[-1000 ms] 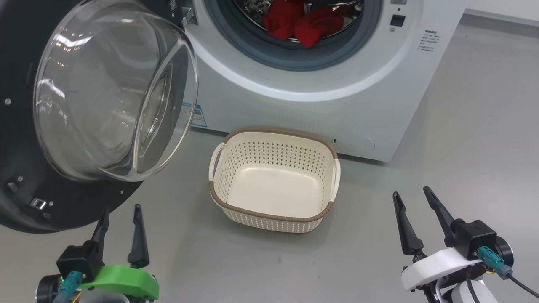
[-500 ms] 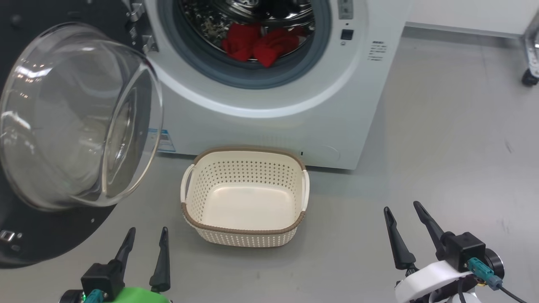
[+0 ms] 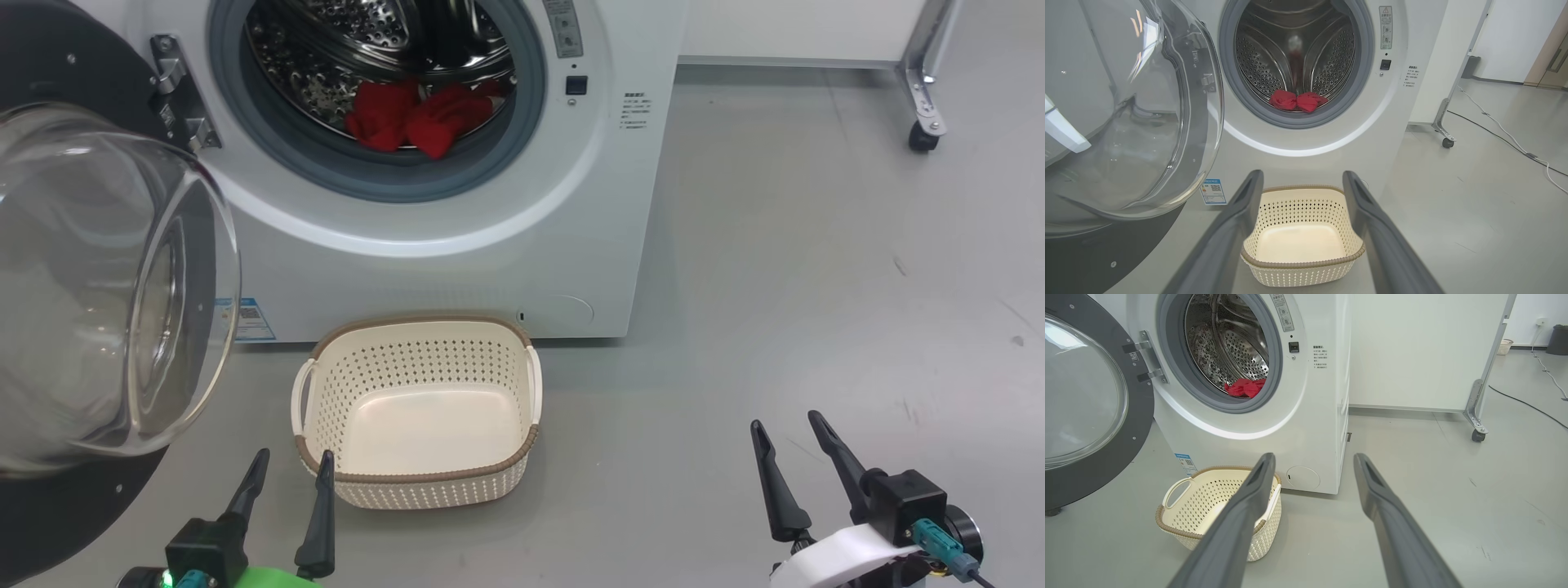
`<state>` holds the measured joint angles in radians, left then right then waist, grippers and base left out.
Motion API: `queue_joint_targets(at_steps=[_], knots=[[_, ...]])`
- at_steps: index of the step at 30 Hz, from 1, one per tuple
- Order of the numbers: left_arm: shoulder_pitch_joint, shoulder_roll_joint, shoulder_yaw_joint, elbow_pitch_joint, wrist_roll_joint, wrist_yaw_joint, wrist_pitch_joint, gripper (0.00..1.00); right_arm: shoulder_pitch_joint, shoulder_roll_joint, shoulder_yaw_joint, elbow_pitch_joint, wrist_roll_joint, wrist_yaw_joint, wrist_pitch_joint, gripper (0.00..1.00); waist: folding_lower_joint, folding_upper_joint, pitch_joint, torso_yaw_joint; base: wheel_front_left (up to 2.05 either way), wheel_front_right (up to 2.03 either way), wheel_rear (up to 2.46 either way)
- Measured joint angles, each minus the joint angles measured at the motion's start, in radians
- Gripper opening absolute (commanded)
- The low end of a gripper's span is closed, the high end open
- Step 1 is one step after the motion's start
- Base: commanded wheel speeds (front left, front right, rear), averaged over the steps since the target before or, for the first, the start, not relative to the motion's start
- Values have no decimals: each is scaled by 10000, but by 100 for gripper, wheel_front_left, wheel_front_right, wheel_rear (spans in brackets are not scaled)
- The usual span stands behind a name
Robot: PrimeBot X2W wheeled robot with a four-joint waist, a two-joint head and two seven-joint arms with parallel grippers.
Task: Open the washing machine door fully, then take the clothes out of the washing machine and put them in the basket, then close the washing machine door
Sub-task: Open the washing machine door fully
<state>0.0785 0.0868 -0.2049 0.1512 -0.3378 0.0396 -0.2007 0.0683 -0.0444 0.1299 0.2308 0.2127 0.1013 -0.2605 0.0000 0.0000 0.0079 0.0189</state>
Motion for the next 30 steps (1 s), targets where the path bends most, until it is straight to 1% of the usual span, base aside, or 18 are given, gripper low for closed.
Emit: queue_joint_targets(at_steps=[3, 7, 11, 13, 27, 30], knots=[[38, 0, -65, -73, 56, 82, 153, 100, 55, 15, -107, -117, 102, -84, 0, 100, 0, 0, -26, -160, 0, 0, 0], [38, 4, -104, -226, 96, 88, 182, 100, 83, 13, -153, -144, 157, -86, 0, 100, 0, 0, -18, -231, 0, 0, 0], [39, 4, -104, -324, 130, 96, 276, 100, 96, 17, -151, -157, 159, -88, 0, 100, 0, 0, -10, -258, 0, 0, 0], [41, 4, -104, -355, 130, 176, 334, 100, 126, 19, -144, -159, 159, -88, 0, 100, 0, 0, -5, -268, 0, 0, 0], [89, 2, -127, -562, 128, 186, 500, 100, 182, 27, -127, -230, 173, -90, 0, 100, 0, 0, 41, -285, 0, 0, 0], [93, 2, -138, -604, 128, 257, 504, 100, 183, 29, -113, -259, 184, -119, 0, 100, 0, 0, 39, -280, 0, 0, 0]])
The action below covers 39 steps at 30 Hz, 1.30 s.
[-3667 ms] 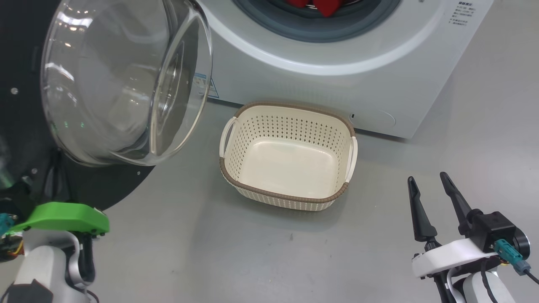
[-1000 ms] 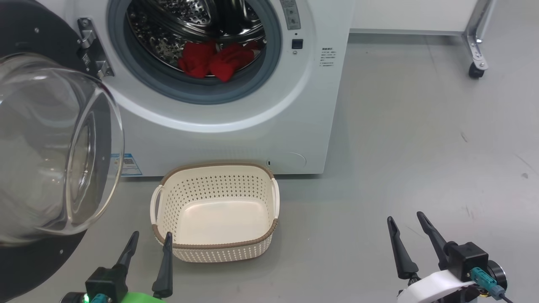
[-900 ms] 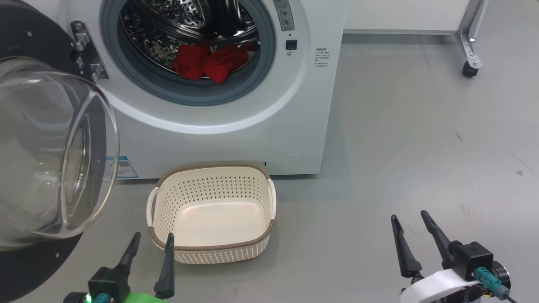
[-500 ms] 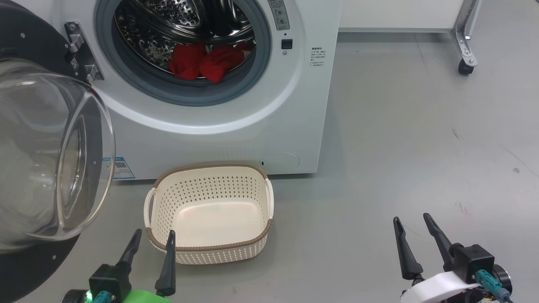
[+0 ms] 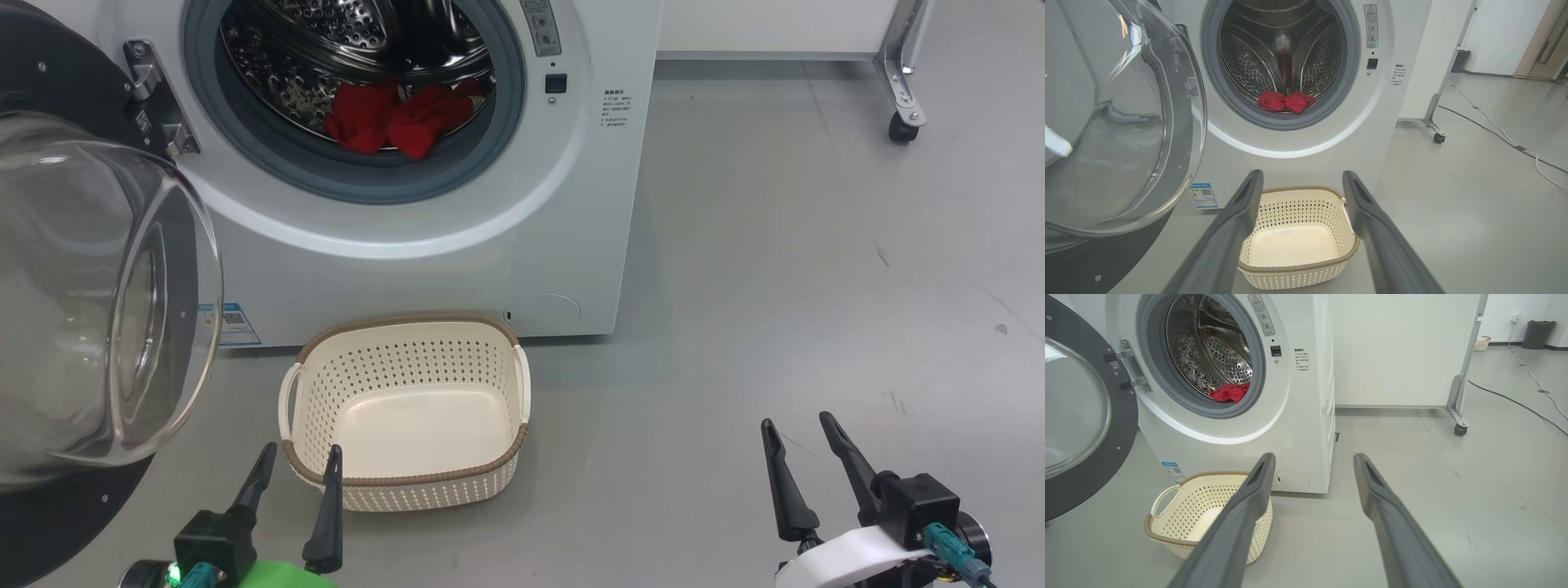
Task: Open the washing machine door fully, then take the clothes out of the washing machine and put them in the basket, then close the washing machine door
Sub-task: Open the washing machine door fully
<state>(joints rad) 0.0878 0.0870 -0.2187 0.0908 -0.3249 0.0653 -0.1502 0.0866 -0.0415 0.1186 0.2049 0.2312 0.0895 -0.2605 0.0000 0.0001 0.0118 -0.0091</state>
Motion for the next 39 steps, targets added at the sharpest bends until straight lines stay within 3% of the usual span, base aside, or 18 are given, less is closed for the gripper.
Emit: queue_joint_targets(at_steps=[19, 39], knots=[[55, -10, -38, -184, 69, 102, 174, 100, 6, 2, 84, -54, 146, -48, 0, 100, 0, 0, 19, 33, 26, -34, 8], [146, -13, -65, -351, 71, 169, 213, 100, 32, 4, 146, -52, 221, -56, 0, 100, 0, 0, -62, 36, 105, -105, 0]])
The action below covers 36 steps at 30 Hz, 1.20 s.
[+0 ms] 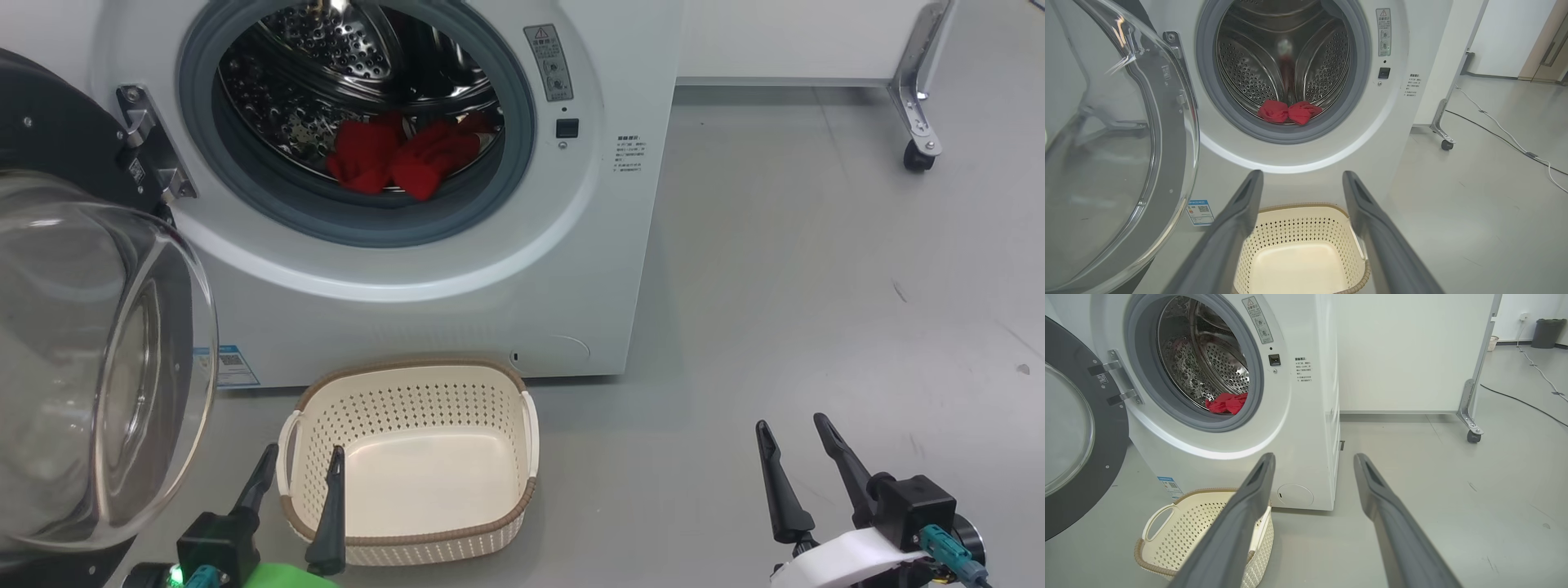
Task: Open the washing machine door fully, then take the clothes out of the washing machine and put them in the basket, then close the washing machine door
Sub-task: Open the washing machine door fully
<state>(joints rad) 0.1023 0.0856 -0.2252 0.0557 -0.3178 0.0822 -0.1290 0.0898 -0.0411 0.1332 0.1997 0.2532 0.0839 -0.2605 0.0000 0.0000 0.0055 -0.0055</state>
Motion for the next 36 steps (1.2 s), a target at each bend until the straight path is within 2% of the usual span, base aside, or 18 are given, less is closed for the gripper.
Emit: queue_joint_targets(at_steps=[18, 36], knots=[[21, 6, -15, 4, 13, 10, 15, 100, 2, 0, 38, 10, 4, 0, 0, 100, 0, 0, 22, 21, 78, -78, 0], [23, 6, -15, -52, 19, 56, 17, 100, 2, 2, 71, 13, 6, -4, 0, 100, 0, 0, 89, 71, 10, -10, 0]])
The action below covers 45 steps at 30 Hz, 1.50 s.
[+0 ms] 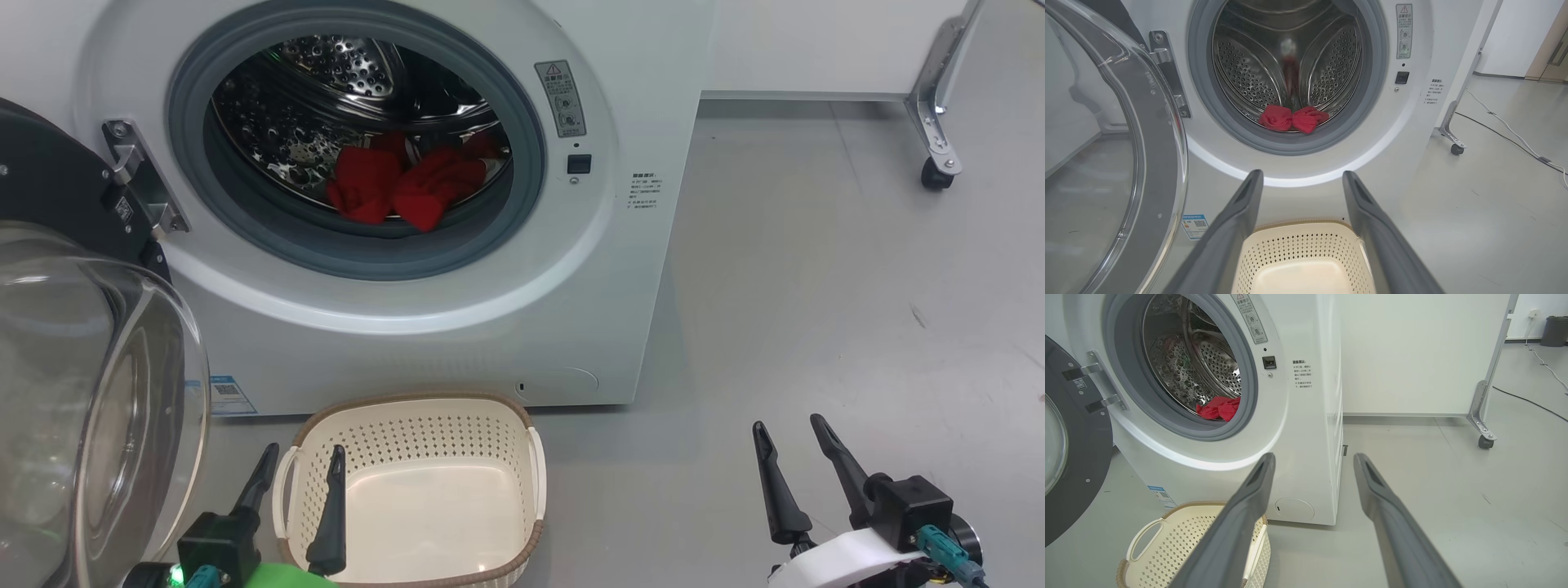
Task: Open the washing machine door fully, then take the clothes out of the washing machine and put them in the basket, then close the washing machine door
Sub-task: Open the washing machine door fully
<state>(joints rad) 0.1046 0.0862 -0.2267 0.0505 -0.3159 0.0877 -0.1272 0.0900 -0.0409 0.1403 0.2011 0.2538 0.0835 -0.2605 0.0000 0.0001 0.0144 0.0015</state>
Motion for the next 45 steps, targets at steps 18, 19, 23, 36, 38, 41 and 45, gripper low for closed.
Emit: queue_joint_targets(at_steps=[18, 19, 23, 36, 38, 41, 45], knots=[[-49, -12, -125, -151, 25, 44, 121, 100, -51, 0, -21, -228, -84, -42, 0, 100, 0, 0, 580, 52, 0, 0, 0], [-100, -19, -150, -113, 23, 42, 148, 100, -66, 0, -17, -257, -98, -42, 0, 100, 0, 0, 657, 55, 0, 0, 0], [-616, -38, -322, 36, 25, 40, 385, 100, -195, -4, 6, -380, -176, -40, 0, 100, 0, 0, 1032, 59, 0, 0, 0], [-2746, -125, -453, 1103, -470, -612, 1561, 100, -902, -8, 318, -826, -343, 35, 0, 100, 0, 0, 2677, -149, 0, 0, 0], [-3232, -148, -372, 1287, -685, -679, 1822, 100, -1014, -12, 372, -888, -353, 36, 0, 100, 0, 0, 2949, -220, 0, 0, 0], [-3953, -155, -295, 1576, -913, -809, 2268, 100, -1187, -15, 497, -982, -353, 79, 0, 100, 0, 0, 3361, -341, 0, 0, 0], [-4889, -173, -119, 1941, -1264, -909, 2986, 100, -1510, -19, 688, -1127, -320, 81, 0, 100, 0, 0, 3913, -534, 0, 0, 0]])
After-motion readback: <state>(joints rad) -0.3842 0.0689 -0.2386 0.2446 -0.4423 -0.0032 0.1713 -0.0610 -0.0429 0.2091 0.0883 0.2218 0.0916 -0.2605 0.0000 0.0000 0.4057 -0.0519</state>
